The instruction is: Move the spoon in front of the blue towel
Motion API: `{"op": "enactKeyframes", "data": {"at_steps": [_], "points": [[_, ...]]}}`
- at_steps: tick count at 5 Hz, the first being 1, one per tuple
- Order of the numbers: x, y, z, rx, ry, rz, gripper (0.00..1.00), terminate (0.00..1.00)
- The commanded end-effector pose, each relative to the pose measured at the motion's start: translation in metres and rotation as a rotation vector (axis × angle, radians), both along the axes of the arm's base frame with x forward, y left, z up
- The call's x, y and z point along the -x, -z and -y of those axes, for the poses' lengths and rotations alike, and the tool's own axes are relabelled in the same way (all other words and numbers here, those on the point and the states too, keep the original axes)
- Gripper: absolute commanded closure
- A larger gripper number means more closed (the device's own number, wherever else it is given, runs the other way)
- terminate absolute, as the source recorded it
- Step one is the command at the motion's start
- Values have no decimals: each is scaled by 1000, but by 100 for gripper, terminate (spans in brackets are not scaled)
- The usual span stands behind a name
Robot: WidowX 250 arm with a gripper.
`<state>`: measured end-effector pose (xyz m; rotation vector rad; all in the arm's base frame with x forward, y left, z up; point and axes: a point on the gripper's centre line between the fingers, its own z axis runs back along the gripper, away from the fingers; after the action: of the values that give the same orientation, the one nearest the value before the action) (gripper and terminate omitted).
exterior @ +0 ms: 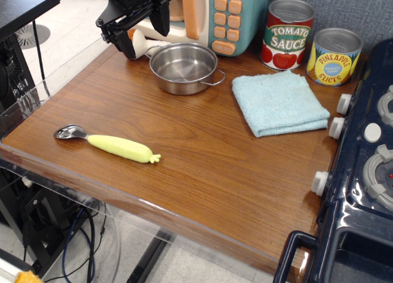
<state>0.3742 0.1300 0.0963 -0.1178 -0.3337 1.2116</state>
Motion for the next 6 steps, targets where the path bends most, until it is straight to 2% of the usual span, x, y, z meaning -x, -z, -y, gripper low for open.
{"op": "enactKeyframes", "data": {"at_steps": [1, 3, 4, 6], "points": [[0, 0, 0, 0, 0, 0, 0, 0], [35, -2, 2, 34, -187, 2, 0, 0], [51, -5, 8, 36, -214, -14, 0, 0], [81, 27, 24, -43, -239, -113, 0, 0]]}}
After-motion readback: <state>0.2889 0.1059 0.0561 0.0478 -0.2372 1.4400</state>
